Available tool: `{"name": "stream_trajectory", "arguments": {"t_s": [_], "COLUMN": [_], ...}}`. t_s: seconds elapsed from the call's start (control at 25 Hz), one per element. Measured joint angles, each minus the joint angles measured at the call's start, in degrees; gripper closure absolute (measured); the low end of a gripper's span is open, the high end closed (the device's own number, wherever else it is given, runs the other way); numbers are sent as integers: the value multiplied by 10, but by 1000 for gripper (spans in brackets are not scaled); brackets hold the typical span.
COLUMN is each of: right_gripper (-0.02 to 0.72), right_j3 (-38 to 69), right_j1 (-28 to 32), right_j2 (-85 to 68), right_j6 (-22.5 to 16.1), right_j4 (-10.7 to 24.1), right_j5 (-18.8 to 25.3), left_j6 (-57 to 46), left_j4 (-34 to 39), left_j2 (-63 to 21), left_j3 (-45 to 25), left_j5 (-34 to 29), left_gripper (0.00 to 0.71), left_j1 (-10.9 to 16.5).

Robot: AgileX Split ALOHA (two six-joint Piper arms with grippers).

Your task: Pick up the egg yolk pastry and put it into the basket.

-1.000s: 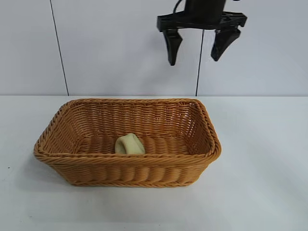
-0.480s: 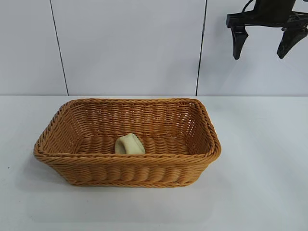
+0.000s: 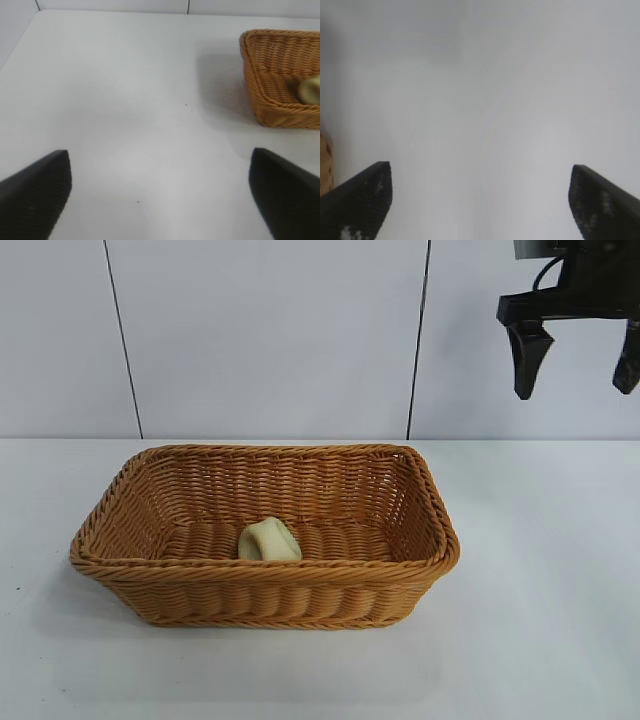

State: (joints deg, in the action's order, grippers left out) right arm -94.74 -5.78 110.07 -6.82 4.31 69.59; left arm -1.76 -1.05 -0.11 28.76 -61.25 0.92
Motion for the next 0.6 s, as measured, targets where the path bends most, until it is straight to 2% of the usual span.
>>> {"name": "stream_trajectory", "arguments": {"t_s": [0.36, 0.6], "right_gripper": [17, 17], "right_j3": [265, 396], "right_j1": [0, 0], "right_j2": [-210, -352], "right_j6": [11, 13], "right_j4": [-6, -12], "right_j5": [1, 1], "left_j6": [0, 0], "left_j4": [0, 0], "left_j2": [0, 0], "left_j3": [0, 0], "left_j5": [0, 0], "left_gripper": [18, 18], "left_j1": [0, 0]}}
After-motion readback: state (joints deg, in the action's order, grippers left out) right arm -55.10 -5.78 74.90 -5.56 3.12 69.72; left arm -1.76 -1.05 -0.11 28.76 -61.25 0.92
